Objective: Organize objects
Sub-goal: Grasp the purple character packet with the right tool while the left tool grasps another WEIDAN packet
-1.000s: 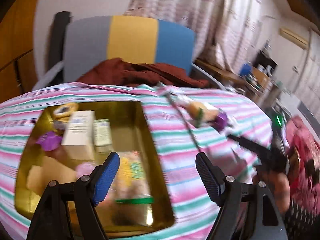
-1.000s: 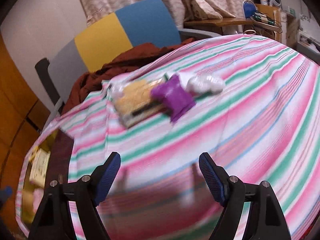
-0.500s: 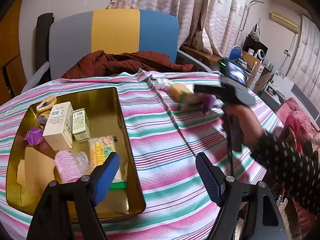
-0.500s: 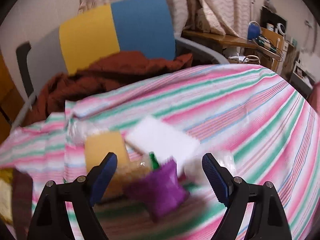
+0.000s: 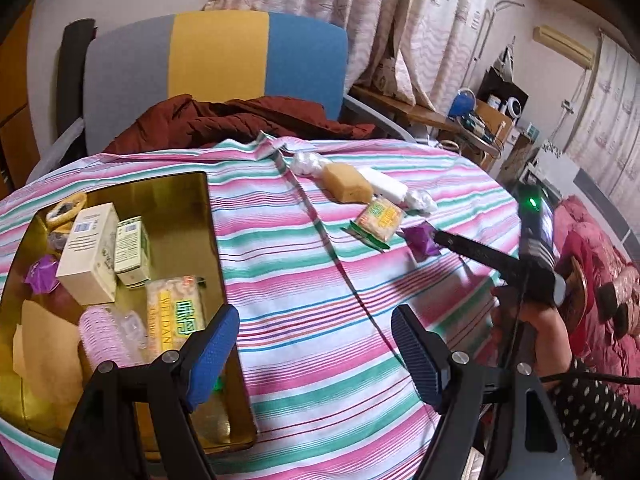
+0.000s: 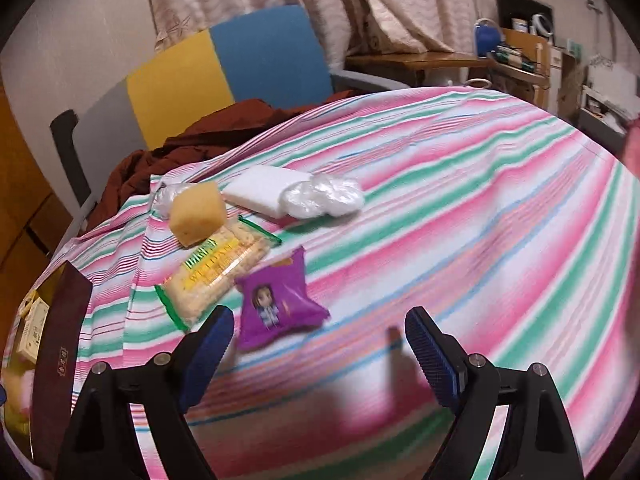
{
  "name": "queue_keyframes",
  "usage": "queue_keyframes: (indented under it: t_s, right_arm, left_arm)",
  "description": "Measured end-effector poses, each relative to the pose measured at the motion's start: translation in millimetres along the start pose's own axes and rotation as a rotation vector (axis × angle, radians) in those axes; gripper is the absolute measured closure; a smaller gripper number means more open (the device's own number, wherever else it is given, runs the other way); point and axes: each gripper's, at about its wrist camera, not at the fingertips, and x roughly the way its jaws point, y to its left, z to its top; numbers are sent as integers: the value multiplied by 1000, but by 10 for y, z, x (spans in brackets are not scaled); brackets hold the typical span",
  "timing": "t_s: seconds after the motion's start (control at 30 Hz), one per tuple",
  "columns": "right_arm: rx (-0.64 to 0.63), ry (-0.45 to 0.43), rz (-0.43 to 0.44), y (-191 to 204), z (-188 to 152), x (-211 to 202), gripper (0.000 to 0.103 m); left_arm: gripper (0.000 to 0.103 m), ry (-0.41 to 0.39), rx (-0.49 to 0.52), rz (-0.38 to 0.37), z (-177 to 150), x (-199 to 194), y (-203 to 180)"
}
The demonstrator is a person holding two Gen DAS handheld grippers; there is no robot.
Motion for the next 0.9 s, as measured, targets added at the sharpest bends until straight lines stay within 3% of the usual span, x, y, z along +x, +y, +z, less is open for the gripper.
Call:
queue_keyframes:
  t_s: [0.07,0.13,0.27,0.3,0.43,0.57,0.7,0.9]
  right_arm:
    - [-40,8,10,81,46,94,17]
    - [-73,30,13,170,73,239,29]
    - [-97,56,5,236,97,397,40]
    - [-100,55,14,239,108,397,48]
    - [-100,45,8,226,98,397,51]
    - [-31,-11,-70,83,72,275,51]
    - [79,-34,-150,-142,25,229,50]
    - [109,-68,-147,-195,-1,223,50]
  left_arm:
    - [23,10,13,6,-2,23,-29]
    - [23,26,21,2,10,53,-41]
    - [23,49,35,2,62,136,-64]
    - [23,54,41,3,82,169,-75]
    - [23,105,65,-26,212,424,-169]
    - [22,131,110,-42,368,697,-320]
    - [19,140,203,-31,541,1036,-534]
    - [19,182,354,-42,789,1663,-892]
